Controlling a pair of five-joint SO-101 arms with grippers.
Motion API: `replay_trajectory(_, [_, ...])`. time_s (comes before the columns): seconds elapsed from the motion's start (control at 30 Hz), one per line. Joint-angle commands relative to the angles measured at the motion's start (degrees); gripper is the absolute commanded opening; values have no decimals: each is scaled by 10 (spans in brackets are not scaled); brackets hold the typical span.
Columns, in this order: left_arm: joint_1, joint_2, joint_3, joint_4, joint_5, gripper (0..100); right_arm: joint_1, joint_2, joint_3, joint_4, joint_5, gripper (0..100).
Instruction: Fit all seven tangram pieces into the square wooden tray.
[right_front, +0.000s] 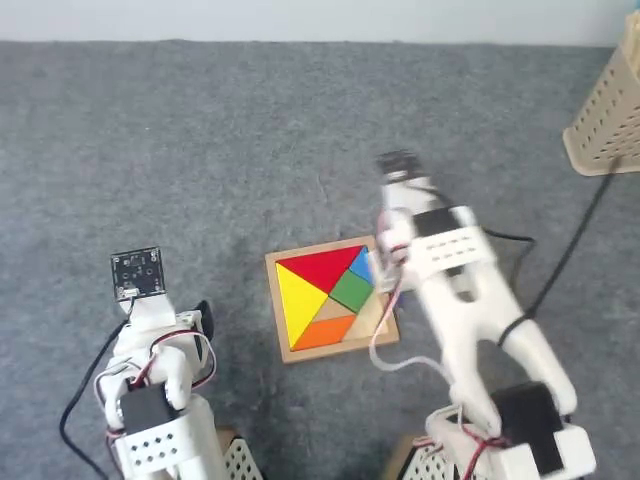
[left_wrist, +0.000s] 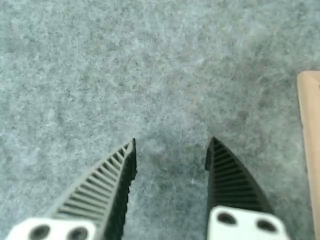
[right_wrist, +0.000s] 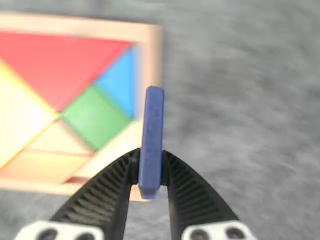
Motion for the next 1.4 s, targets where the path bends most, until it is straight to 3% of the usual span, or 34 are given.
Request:
replay_trajectory(0.0, [2,-8,-7,3,-3,216,-116,-23,-7,-7,-10,9])
replay_trajectory(0.1, [2,-8,-7,3,-3,216,-152,2,-7,-15,-18,6])
replay_trajectory(0.2, [2,-8,-7,3,-3,216,-149,27,-6,-37,-93,6])
replay_trajectory(0.87, [2,-8,-7,3,-3,216,-130,54,-6,-36,-98,6])
replay_trajectory(1.07, [2,-8,-7,3,-3,216,-70,54,-11,-38,-143,6])
replay_trajectory(1.37, [2,-8,-7,3,-3,216,-114,51,-25,-33,-144,10])
